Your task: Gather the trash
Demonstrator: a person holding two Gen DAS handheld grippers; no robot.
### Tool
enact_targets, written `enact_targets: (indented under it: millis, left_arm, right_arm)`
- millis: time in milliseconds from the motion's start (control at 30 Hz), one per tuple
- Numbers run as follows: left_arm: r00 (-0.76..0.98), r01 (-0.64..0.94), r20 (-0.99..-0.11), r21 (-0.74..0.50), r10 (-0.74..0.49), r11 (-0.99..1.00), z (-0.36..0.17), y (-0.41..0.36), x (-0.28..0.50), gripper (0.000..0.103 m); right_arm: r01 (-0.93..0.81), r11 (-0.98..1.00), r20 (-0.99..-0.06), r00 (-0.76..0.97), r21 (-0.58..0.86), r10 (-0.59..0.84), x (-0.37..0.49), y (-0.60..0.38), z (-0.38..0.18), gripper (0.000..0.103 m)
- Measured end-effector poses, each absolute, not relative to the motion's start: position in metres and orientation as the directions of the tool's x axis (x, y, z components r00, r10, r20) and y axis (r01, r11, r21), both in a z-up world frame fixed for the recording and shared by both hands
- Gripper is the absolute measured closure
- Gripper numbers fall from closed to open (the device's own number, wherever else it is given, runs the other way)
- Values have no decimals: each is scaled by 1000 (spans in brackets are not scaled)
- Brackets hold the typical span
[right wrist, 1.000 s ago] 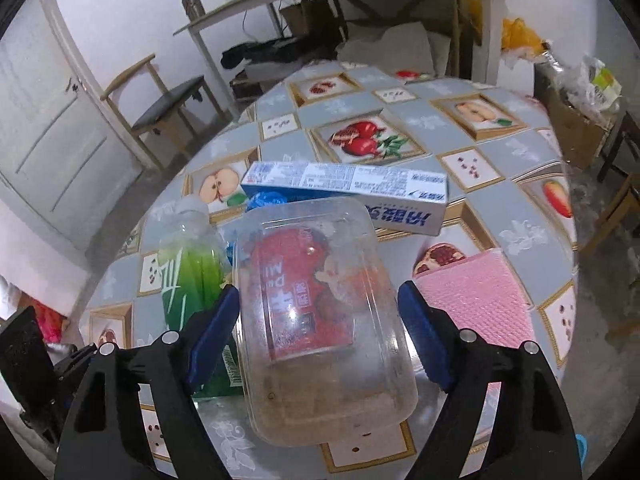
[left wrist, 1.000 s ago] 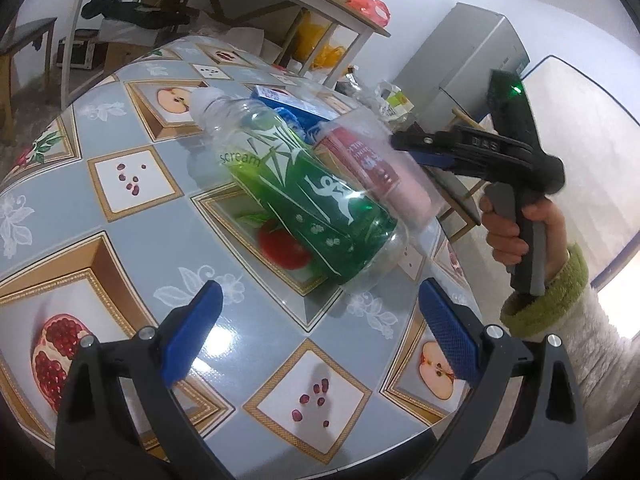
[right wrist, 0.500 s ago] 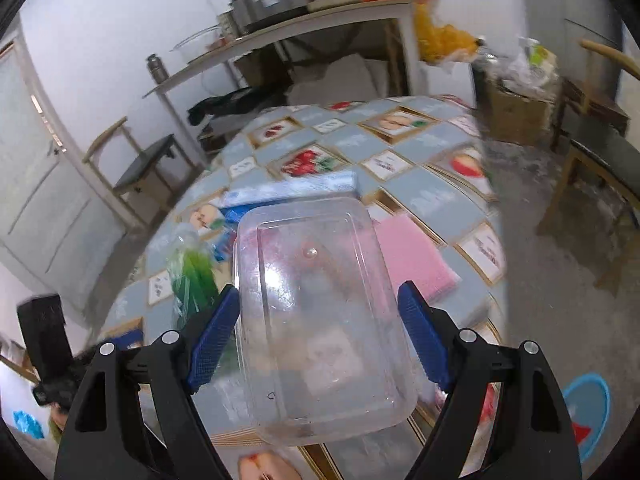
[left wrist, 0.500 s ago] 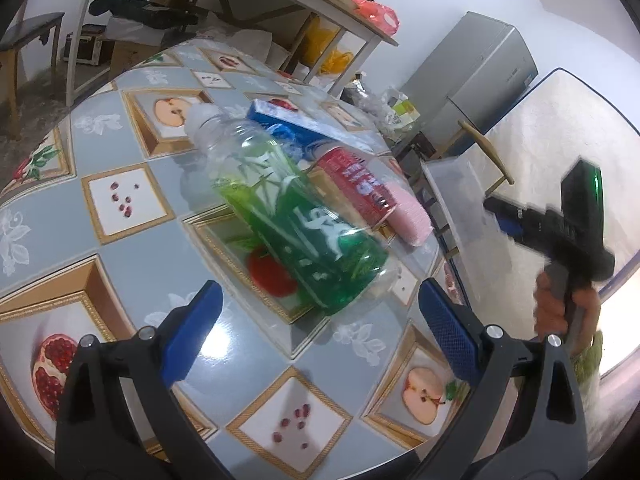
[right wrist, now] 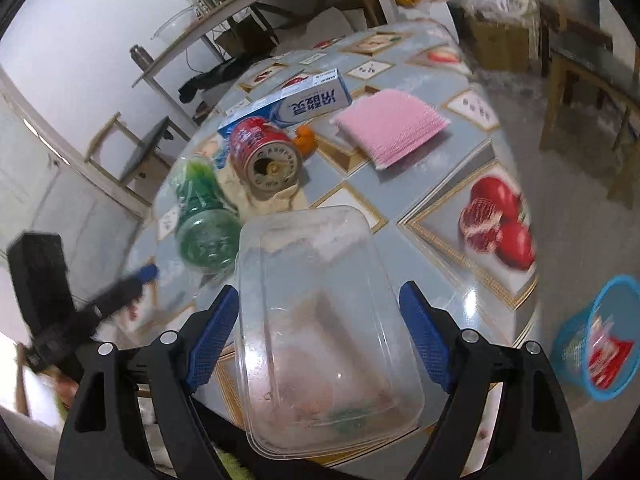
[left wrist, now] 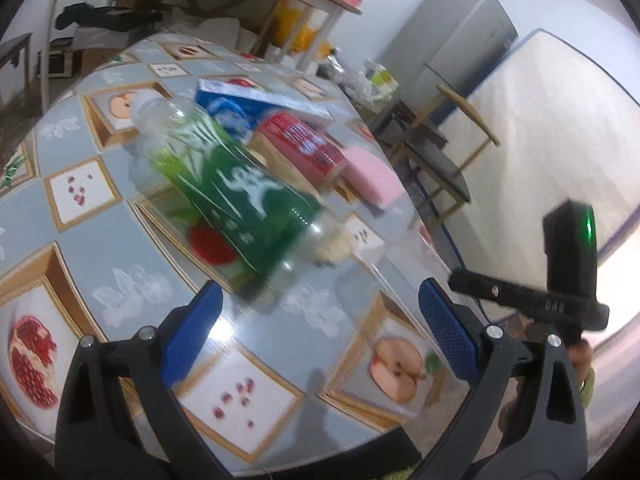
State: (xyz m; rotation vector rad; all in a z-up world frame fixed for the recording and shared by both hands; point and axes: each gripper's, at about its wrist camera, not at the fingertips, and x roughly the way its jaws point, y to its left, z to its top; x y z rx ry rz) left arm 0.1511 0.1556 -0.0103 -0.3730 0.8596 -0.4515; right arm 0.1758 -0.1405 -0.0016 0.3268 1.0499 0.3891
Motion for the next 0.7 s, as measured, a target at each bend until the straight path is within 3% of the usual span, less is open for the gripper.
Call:
enact_targets:
  millis: [133, 267, 500, 600, 700]
  left_arm:
    - [500, 292, -630, -523, -595, 800, -13, 136, 136, 9]
    - [436, 335, -624, -556, -648, 761, -16, 118, 127, 9]
    - [383, 339, -649, -564, -658, 753, -18, 98, 128, 9]
    - [391, 319, -681, -531, -619, 785, -18, 92, 132, 9]
    - [394, 285, -716, -500, -576, 818, -19, 83, 139, 9]
  right_arm:
    - [-110, 763, -670, 410, 637, 619, 167, -159, -8, 22]
    - [-57, 666, -595, 398, 744, 698, 158, -171, -18, 22]
    - [-58, 352, -321, 295, 934, 900, 145, -167, -36, 22]
    - [-55, 335, -304, 308, 940, 902, 145, -170, -37, 22]
    - [-51, 386, -343, 366, 921, 865, 144, -181, -33, 22]
